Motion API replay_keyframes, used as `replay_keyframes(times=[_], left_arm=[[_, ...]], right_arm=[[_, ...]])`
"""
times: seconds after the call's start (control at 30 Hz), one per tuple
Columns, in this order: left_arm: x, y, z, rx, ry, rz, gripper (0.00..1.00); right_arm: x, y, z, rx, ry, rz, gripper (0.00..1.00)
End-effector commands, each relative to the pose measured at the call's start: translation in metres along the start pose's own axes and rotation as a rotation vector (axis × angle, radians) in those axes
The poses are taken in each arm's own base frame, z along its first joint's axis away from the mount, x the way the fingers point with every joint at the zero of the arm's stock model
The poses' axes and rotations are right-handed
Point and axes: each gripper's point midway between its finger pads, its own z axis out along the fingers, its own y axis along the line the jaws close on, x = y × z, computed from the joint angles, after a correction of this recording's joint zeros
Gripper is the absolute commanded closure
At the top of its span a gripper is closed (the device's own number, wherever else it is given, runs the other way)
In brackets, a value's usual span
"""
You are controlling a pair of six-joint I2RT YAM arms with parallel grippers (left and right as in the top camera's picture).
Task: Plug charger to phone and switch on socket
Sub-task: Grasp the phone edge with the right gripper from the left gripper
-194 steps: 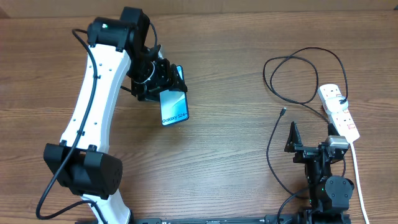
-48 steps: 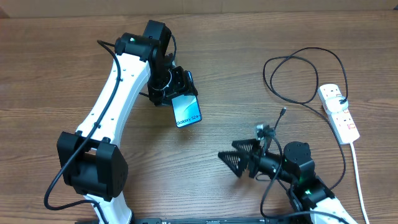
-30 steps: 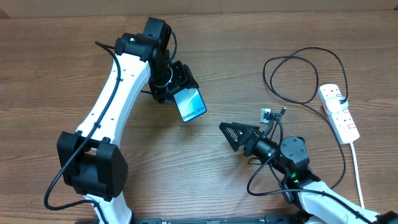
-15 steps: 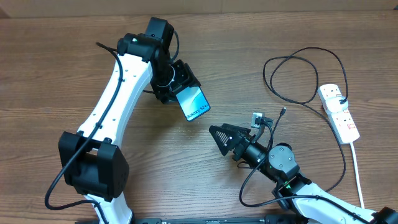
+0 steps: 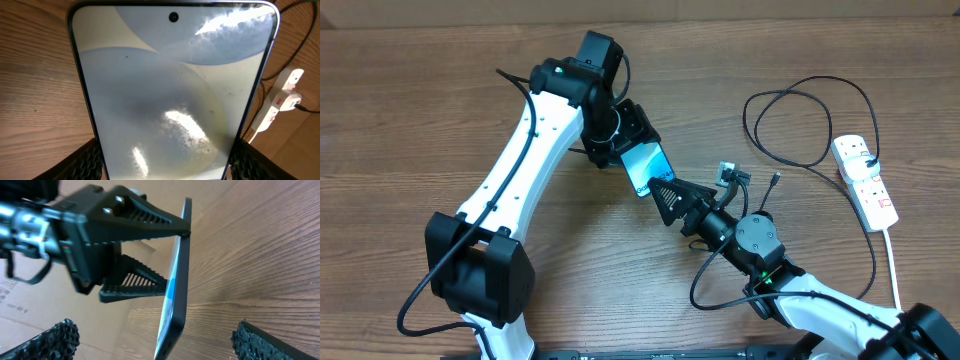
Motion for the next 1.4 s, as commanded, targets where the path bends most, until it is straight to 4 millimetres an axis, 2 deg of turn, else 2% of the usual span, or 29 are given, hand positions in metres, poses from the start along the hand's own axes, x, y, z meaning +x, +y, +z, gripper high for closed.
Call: replay_keyframes(times=[0.0,0.13,0.3,0.6,0.87,1.37], left_arm=[[0.01,-0.014,0.001,0.036,0.018,-0.003,0.56],[0.015,-0.022,0.004,0.046,0.018,-0.001,0.56],[0.024,-0.03,0.009,0.05,0.02,0.019,0.56],[0.032,-0.036,0.012,0.05,0.031,0.042,0.56],[0.039,-0.039,0.014,0.048,0.038,0.033,0.56],[0.05,-0.048,0.019,0.054,0.047,0.048,0.56]], right_arm=[[-0.005,0.007,0.008,-0.012,-0.016,-0.002,0.0],[-0.004,0.004,0.01,-0.003,-0.011,-0.001,0.0],[-0.004,0.003,0.01,0.001,-0.015,0.0,0.05],[-0.017,-0.005,0.009,0.046,-0.092,0.038,0.12],[-0.027,-0.007,0.008,0.058,-0.144,0.055,0.24],[-0.029,-0.006,0.008,0.056,-0.154,0.055,0.44]])
